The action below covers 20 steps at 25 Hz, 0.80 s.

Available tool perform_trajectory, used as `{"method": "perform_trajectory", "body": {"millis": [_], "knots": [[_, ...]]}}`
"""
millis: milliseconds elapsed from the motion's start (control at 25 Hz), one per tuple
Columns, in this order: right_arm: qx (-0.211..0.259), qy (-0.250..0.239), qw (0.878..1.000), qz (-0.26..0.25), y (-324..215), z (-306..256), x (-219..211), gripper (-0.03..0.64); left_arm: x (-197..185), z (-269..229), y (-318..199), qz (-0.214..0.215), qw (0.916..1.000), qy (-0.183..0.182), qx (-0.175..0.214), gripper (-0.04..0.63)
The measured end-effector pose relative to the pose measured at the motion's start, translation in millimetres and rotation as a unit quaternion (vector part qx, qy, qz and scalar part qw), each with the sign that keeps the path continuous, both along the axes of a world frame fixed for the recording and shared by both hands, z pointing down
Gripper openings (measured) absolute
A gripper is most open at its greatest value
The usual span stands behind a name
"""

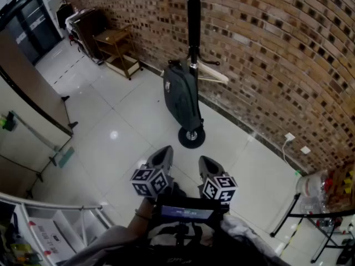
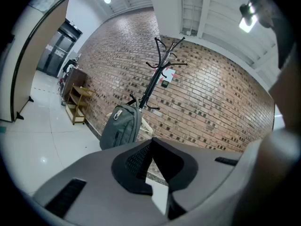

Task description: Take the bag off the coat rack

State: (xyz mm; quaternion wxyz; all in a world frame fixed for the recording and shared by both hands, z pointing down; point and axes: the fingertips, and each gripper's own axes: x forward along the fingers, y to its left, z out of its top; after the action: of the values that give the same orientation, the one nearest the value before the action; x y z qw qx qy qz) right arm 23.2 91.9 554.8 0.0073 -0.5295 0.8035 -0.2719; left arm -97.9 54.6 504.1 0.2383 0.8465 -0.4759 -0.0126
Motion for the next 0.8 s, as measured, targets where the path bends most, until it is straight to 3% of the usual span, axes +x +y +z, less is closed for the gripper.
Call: {"method": "perform_trajectory", "body": {"millis": [360,520,800], "knots": [[-0.002,0.005,1.000,0.011,-48,3,12,0.002,2,-12,-60,0.000,0.9998,0.018,0.004,0.003],[0.002,0.013,1.000,0.021,-85,-4,19,0.003,2,-20,-105,0.001,0.9990,0.043,0.005,0.003],[0.004,0.023,0.999,0.047,-158,-16,29,0.002,4,-51,-194,0.025,0.9973,0.052,0.046,0.003]]}}
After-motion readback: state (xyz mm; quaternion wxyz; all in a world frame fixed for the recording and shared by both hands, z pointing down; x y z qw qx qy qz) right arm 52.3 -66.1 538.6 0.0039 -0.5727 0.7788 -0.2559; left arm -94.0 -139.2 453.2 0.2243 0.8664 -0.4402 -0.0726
